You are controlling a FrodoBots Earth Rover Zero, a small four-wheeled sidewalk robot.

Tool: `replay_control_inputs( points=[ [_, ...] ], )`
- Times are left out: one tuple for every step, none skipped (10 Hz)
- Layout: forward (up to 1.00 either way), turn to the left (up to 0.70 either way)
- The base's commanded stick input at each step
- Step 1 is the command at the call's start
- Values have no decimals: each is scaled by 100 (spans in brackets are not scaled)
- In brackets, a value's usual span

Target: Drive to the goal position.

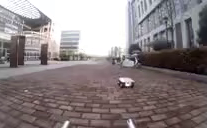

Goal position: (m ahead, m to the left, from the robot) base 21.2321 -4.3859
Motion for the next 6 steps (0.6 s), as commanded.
replay_control_inputs(
  points=[
    [70,0],
    [70,0],
    [70,0],
    [70,0],
    [70,0],
    [70,0]
  ],
)
